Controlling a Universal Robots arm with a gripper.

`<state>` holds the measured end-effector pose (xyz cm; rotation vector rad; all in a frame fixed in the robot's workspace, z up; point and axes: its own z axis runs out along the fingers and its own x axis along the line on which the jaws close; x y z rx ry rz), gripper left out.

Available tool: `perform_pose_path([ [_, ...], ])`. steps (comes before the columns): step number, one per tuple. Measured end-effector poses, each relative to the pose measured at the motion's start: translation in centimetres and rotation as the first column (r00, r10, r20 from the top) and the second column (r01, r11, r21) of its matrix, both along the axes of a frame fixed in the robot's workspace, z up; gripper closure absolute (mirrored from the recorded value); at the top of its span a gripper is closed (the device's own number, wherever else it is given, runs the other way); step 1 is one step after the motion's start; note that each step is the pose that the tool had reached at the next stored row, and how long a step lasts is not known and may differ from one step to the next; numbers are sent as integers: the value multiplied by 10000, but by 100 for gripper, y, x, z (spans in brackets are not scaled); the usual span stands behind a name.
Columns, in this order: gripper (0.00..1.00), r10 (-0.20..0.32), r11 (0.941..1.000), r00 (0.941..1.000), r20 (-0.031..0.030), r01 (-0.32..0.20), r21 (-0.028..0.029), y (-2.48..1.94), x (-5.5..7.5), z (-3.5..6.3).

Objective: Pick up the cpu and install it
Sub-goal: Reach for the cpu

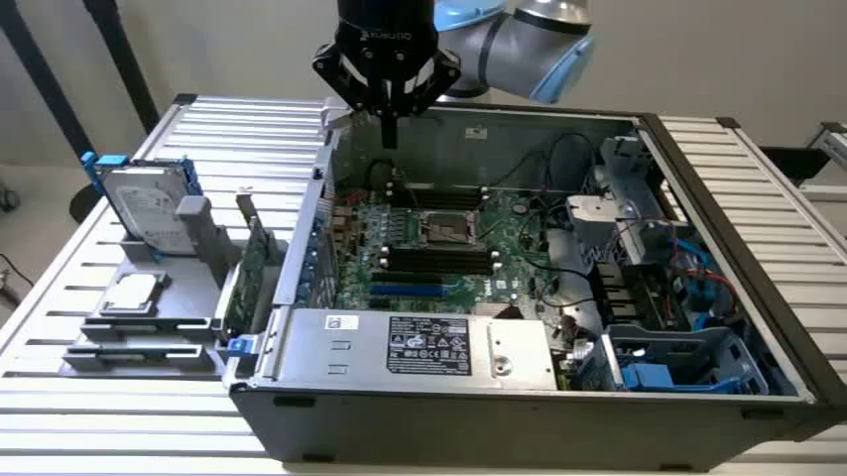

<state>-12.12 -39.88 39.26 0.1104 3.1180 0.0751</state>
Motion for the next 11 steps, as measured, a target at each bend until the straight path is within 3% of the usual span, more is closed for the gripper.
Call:
perform_pose_path([
  [11,89,0,10000,10000,0,0,-1,0,0,0],
])
